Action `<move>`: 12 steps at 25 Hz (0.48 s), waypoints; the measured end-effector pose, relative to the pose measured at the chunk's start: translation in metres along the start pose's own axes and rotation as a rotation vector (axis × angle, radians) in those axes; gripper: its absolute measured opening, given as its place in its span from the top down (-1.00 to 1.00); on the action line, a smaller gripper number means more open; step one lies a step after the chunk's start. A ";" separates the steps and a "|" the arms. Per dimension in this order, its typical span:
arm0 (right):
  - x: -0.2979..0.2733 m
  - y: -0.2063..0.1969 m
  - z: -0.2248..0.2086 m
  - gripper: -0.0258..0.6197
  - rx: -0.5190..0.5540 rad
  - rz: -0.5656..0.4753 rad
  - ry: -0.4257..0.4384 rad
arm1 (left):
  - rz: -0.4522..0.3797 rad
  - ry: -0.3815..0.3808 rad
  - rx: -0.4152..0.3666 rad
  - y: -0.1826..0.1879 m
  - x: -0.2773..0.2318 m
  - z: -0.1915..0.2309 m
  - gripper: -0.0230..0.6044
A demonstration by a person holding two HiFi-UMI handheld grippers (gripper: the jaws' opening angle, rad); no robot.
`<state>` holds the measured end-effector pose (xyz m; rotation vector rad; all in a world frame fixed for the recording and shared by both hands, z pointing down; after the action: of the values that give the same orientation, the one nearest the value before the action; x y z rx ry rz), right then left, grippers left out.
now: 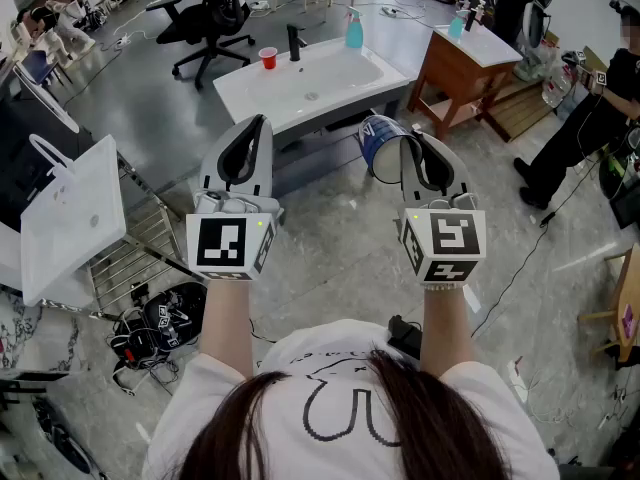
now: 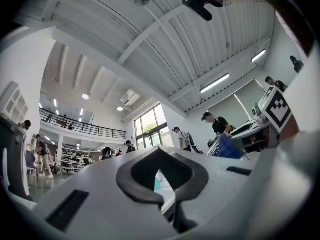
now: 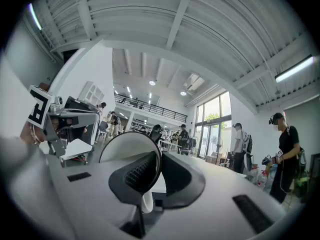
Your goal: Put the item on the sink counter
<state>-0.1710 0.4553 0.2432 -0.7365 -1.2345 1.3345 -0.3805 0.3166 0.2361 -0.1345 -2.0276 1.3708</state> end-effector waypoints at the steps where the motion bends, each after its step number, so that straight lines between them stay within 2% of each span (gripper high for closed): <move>1: -0.001 0.000 0.002 0.74 0.001 -0.001 -0.001 | -0.003 0.000 0.000 0.000 0.000 0.003 0.90; 9: -0.014 -0.006 0.004 0.75 0.023 0.021 -0.004 | -0.009 -0.007 0.004 -0.010 -0.008 0.014 0.90; 12: -0.023 -0.009 0.000 0.74 -0.013 0.035 -0.009 | -0.005 -0.006 0.004 -0.016 -0.014 0.017 0.90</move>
<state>-0.1637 0.4322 0.2463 -0.7652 -1.2434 1.3611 -0.3756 0.2897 0.2395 -0.1240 -2.0289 1.3740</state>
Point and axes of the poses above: the fingertips, and each gripper's own axes: x backward along the fingers, z to its left, y out of its top, the point moved 8 cm from there along x, backward along the fingers, and after that the axes turned 11 degrees about -z, right-handed, at the moved point
